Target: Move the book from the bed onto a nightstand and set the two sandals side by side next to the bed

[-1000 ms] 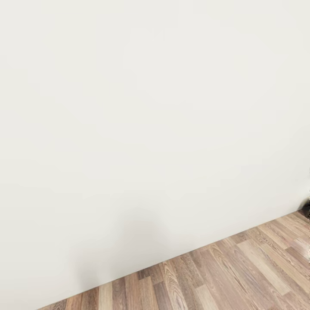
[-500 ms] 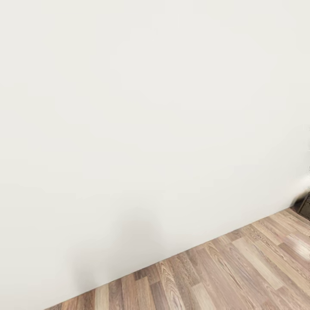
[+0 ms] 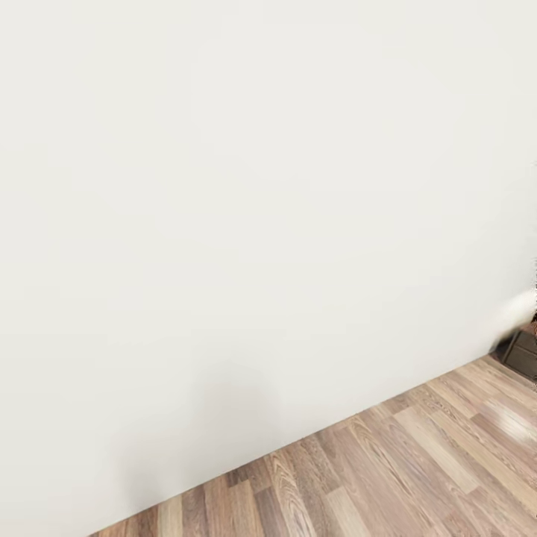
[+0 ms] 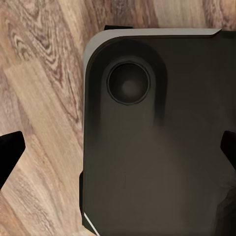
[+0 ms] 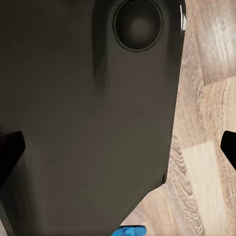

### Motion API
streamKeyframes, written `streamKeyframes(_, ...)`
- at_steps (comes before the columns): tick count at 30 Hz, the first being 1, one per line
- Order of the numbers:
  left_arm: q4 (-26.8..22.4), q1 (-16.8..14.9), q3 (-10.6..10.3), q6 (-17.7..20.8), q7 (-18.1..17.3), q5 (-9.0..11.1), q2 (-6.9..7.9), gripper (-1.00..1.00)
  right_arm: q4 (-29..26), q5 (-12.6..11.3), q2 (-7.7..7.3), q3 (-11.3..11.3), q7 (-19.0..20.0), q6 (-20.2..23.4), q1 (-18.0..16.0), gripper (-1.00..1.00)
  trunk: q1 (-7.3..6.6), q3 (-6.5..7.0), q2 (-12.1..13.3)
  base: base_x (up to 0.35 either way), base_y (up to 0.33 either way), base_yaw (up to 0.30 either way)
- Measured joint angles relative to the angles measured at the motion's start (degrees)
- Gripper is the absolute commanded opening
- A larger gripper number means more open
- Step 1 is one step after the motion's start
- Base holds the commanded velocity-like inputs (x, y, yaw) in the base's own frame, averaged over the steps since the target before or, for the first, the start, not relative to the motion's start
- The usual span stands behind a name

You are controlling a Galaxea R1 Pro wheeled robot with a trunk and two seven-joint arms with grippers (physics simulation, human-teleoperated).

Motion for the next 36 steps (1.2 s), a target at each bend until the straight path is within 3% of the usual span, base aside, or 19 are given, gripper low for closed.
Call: streamKeyframes(36,0.00,0.00,-0.03,0.00,-0.02,0.00,0.00,1.00,0.00,-0.01,0.00,-0.01,0.00,0.00,0.00,1.00,0.00,0.00,0.00,0.000,0.000,-0.091)
